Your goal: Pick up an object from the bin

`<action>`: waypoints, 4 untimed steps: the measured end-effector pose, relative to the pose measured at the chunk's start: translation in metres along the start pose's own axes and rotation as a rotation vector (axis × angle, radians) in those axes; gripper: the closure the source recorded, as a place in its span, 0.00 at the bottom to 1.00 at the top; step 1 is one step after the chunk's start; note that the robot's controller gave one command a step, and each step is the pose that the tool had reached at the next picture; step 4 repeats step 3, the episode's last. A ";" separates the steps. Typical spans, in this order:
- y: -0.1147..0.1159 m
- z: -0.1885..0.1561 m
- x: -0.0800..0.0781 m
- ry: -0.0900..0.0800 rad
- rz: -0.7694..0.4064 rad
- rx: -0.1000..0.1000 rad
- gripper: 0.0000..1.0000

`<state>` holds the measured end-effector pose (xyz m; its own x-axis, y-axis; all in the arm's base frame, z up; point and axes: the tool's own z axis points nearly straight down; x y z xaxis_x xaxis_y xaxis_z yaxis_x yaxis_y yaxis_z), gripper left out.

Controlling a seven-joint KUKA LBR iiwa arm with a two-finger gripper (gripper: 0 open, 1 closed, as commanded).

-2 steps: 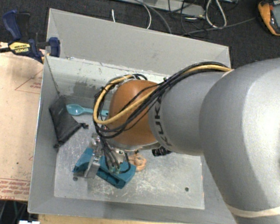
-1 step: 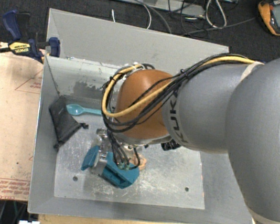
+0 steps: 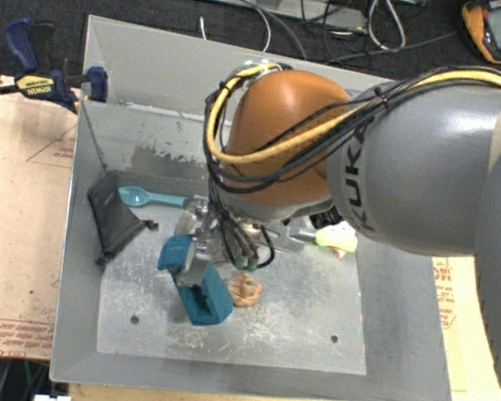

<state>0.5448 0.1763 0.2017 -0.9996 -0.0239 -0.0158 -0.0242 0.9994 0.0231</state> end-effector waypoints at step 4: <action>-0.021 -0.056 -0.025 -0.003 -0.016 -0.001 1.00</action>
Offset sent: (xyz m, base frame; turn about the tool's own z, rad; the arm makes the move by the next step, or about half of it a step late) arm 0.0599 -0.0170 0.0692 -0.0159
